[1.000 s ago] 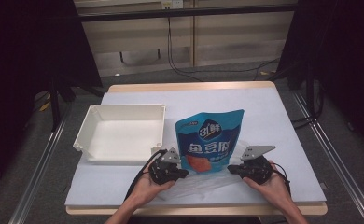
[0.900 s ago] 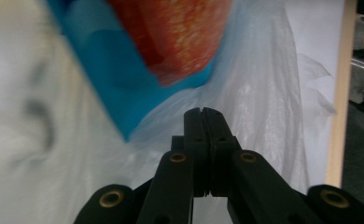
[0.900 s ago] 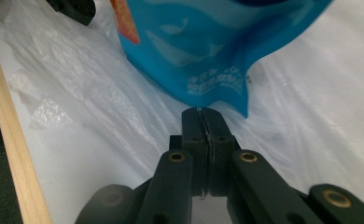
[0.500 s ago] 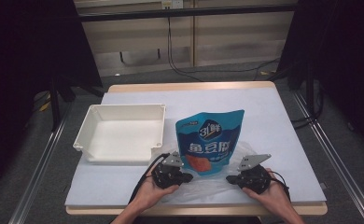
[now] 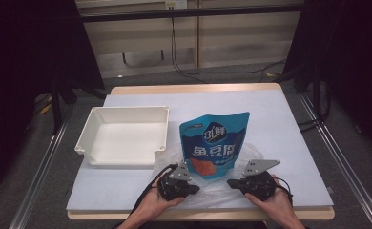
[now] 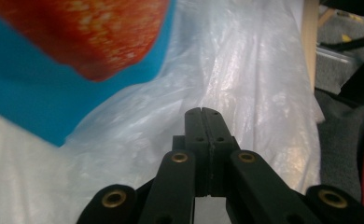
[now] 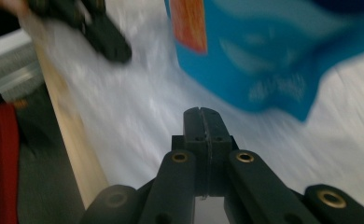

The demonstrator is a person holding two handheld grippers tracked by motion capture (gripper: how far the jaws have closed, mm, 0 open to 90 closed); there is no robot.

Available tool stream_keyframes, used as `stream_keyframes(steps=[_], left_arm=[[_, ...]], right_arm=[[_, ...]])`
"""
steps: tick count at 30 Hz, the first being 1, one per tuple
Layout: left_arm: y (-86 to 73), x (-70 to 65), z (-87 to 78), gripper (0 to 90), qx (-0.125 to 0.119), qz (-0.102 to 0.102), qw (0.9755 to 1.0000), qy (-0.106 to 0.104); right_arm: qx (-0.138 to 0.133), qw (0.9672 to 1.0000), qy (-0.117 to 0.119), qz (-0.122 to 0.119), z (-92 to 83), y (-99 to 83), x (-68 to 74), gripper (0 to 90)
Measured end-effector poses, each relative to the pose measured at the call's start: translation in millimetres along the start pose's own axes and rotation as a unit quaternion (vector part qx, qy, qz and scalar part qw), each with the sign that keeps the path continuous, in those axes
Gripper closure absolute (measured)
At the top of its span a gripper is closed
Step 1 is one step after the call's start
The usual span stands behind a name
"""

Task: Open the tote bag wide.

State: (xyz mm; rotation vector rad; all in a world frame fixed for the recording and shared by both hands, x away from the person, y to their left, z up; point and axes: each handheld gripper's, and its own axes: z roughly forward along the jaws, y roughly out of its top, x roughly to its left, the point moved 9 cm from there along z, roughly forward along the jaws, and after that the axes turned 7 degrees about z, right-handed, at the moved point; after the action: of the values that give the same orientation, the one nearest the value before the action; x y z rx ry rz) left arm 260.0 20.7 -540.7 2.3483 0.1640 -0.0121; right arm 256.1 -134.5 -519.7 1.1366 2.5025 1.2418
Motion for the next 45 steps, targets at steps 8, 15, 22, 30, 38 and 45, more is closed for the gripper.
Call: stream_keyframes(steps=[8, 15, 22, 30, 38, 45], left_arm=[[0.2, 8.7, 0.8, 90.0, -0.002, -0.004, 0.9999, 0.011], [2.1, 15.6, 2.7, 89.2, -0.025, -0.029, 0.999, 0.022], [2.3, 21.6, 2.8, 88.0, -0.026, -0.035, 0.9986, 0.028], [9.4, 20.5, -6.3, 81.5, -0.045, -0.041, 0.9979, 0.022], [16.4, 25.8, -34.3, 72.5, -0.074, -0.046, 0.9956, 0.035], [19.4, 31.7, -59.2, 62.9, -0.094, -0.048, 0.9936, 0.04]], right_arm=[[0.015, 0.9998, 0.009, 0.009, 30.3, -0.3, 3.3, 90.0], [0.031, 0.9991, 0.029, -0.007, 28.0, -11.1, 14.9, 90.0], [0.038, 0.9983, 0.034, -0.028, 22.6, -16.7, 21.6, 90.0], [-0.006, 0.9991, 0.041, -0.009, 14.5, -6.5, 20.7, 90.0], [-0.062, 0.9978, 0.023, 0.003, -10.1, 2.1, 12.5, 78.2], [-0.109, 0.9938, 0.019, 0.013, -34.1, 8.6, 5.6, 61.6]])
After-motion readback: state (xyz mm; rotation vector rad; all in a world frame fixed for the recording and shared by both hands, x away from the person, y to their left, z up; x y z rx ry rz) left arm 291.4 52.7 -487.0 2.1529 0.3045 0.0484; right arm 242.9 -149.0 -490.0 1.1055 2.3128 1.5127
